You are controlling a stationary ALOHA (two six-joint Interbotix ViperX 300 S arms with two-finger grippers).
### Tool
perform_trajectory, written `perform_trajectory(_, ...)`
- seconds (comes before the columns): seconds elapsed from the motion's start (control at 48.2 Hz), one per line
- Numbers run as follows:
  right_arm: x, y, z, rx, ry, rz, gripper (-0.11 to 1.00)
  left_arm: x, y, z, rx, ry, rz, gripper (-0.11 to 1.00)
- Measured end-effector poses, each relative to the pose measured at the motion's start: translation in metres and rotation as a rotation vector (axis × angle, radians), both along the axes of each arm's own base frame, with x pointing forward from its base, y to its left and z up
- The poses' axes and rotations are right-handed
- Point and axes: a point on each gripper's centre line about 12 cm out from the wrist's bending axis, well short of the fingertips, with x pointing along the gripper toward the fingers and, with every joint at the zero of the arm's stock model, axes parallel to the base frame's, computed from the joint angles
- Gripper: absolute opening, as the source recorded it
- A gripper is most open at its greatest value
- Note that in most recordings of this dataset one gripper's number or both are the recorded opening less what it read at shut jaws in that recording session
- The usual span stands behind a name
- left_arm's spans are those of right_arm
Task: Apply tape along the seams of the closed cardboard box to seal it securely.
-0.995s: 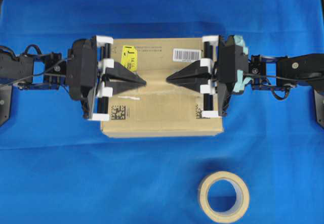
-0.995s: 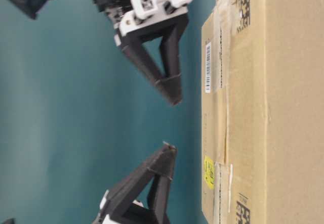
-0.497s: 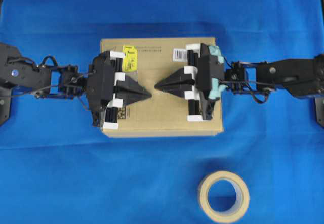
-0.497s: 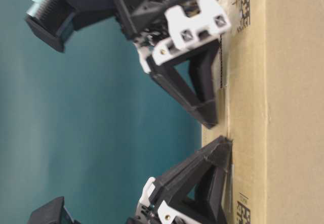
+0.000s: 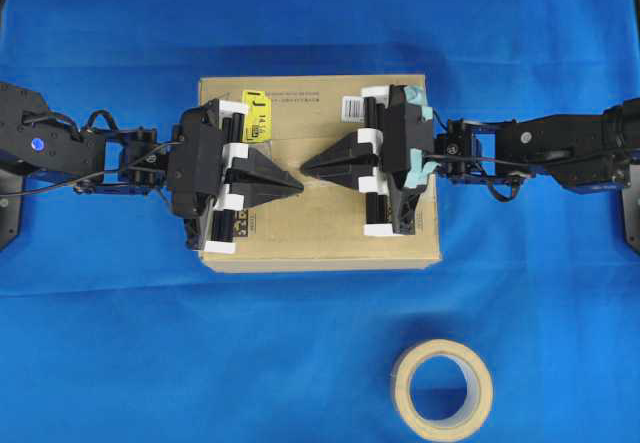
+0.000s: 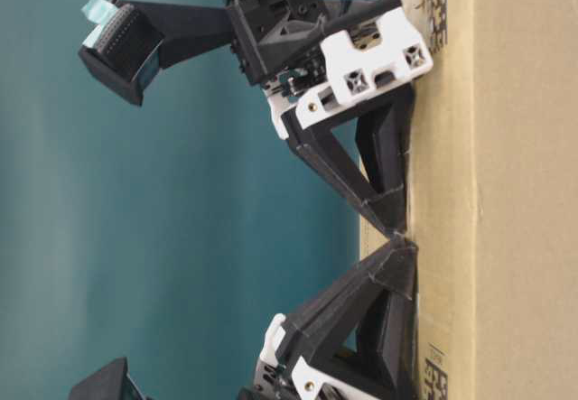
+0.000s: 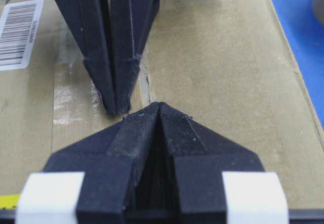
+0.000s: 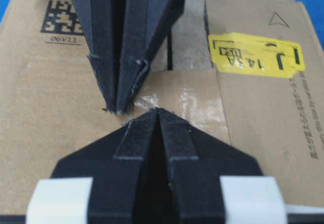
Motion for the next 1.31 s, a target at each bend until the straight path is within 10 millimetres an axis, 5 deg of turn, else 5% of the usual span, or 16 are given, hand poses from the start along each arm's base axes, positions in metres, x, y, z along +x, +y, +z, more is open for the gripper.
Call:
perform_trajectory(0.58, -0.050, -0.002, 0.000, 0.062, 0.014, -0.070, 0.00, -0.032, 0.005, 0.006, -0.063, -0.008, 0.046, 0.00)
perform_trajectory(0.974, -0.073, 0.016, 0.100, 0.014, -0.157, 0.023, 0.00, -0.051, -0.003, 0.094, -0.061, -0.173, 0.007, 0.00)
perform_trajectory(1.306, -0.158, 0.020, 0.122, 0.022, -0.147, 0.032, 0.00, -0.120, -0.004, 0.117, -0.066, -0.237, -0.003, 0.00)
